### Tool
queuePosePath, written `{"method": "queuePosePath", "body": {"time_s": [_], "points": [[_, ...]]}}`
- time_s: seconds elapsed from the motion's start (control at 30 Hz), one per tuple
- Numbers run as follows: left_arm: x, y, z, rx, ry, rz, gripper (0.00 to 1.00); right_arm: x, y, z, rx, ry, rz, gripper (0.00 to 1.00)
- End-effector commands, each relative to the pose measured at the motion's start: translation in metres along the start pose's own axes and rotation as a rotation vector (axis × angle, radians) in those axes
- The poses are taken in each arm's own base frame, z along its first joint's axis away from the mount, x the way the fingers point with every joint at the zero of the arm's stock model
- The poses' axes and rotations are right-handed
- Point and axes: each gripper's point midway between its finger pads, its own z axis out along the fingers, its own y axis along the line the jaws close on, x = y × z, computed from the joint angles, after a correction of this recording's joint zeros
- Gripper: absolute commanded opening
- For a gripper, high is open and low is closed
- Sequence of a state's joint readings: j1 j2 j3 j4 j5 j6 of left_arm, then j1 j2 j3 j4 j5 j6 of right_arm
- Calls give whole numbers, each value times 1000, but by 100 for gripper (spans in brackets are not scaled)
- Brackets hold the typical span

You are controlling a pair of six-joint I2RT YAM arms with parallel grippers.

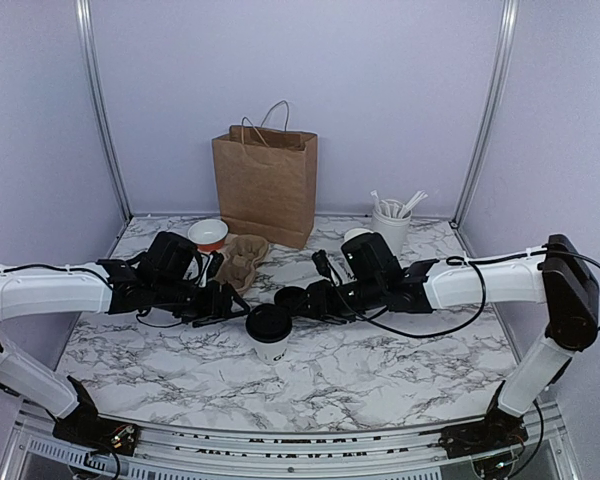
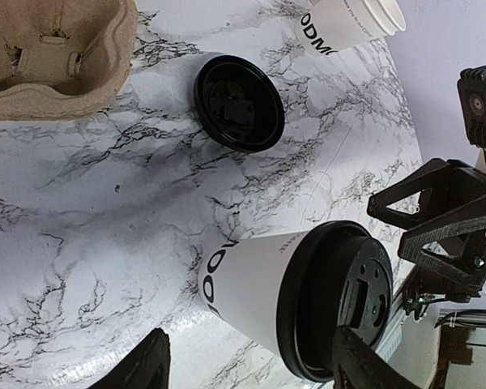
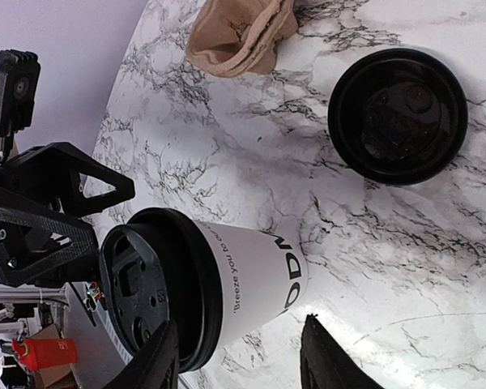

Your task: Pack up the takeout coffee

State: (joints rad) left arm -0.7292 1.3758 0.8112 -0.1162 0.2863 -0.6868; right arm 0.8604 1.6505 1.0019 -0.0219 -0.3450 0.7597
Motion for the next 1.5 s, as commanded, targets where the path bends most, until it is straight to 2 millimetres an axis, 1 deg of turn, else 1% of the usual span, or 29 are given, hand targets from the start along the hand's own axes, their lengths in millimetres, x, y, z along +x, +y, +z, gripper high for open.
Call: {"method": "queuePosePath", "body": {"time_s": [0.0, 0.13, 0.47, 0.9, 1.13, 1.27, 1.47], "points": [[7, 3, 5, 16, 23, -21, 69, -5, 16, -5, -27, -24, -44, 49], [9, 5, 6, 16, 25, -28, 69, 1, 14, -3, -33, -15, -33, 44], [13, 8, 12, 16, 42, -37, 68, 10, 13, 6, -42, 16, -28, 43], [20, 15, 17, 5, 61, -47, 68, 22, 2, 12, -21, 48, -5, 38], [22, 16, 18, -1, 64, -49, 68, 24, -3, 10, -13, 42, 15, 37], [20, 16, 18, -3, 60, -46, 67, 20, 1, 4, -37, 13, 19, 37], [19, 16, 17, -7, 57, -46, 67, 17, -1, -2, -45, -6, 36, 37]]}}
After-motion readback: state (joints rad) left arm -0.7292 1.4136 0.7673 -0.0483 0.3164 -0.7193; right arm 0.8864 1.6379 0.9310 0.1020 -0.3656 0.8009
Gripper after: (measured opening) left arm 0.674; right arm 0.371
